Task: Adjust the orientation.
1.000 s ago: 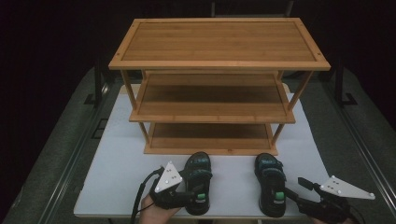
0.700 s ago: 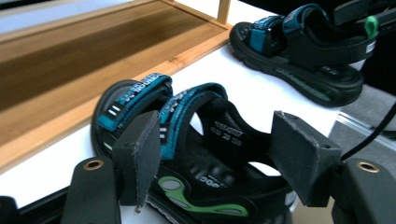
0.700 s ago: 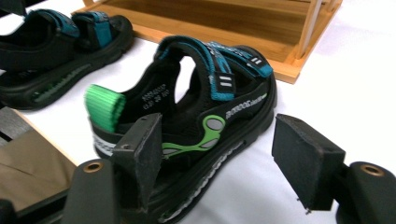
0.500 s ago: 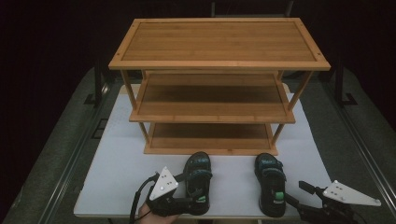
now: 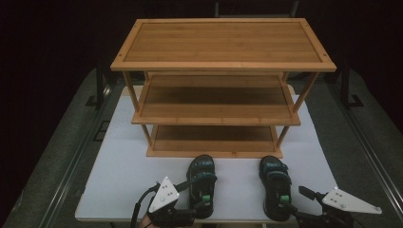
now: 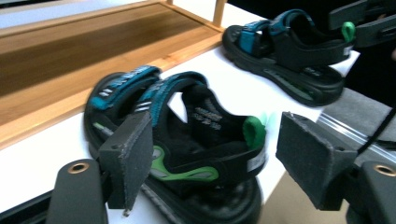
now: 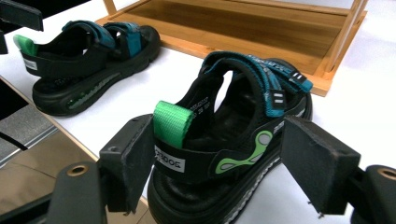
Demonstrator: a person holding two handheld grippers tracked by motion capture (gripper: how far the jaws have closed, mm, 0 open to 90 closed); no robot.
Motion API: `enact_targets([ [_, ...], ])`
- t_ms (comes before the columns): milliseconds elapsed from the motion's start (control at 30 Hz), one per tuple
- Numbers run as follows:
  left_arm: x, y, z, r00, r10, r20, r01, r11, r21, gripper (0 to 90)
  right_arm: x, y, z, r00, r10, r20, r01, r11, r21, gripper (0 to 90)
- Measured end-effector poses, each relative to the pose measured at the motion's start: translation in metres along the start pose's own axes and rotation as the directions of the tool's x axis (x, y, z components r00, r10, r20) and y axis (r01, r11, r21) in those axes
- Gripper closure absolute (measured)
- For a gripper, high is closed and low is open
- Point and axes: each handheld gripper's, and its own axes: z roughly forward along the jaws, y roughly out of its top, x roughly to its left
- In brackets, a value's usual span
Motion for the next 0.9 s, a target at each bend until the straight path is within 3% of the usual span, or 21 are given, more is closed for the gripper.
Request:
enact_targets([
  [233,-0.008,-0.005,0.011,0.9998,0.012,-0.017,-0.011,0.9995,0.031,23.2,0.004,-0.002,0.004,0.9998,0.009,0.018,-0.009,1.0,0.005,24.7],
  [467,-0.015,-0.008,0.016,0.9946,0.027,-0.1,-0.023,0.9989,0.042,20.8,0.006,-0.004,0.008,0.9988,0.024,0.041,-0.024,1.0,-0.002,23.7],
  [700,-0.022,-0.011,0.023,0.9835,0.033,-0.178,-0.023,0.9983,0.054,20.8,0.012,-0.007,0.015,0.9984,0.02,0.053,-0.02,1.0,0.011,23.8],
  [900,-0.019,-0.013,0.025,0.9832,0.006,-0.182,0.004,0.9985,0.054,20.9,0.014,-0.007,0.018,0.9977,0.023,0.064,-0.023,1.0,0.01,24.4],
])
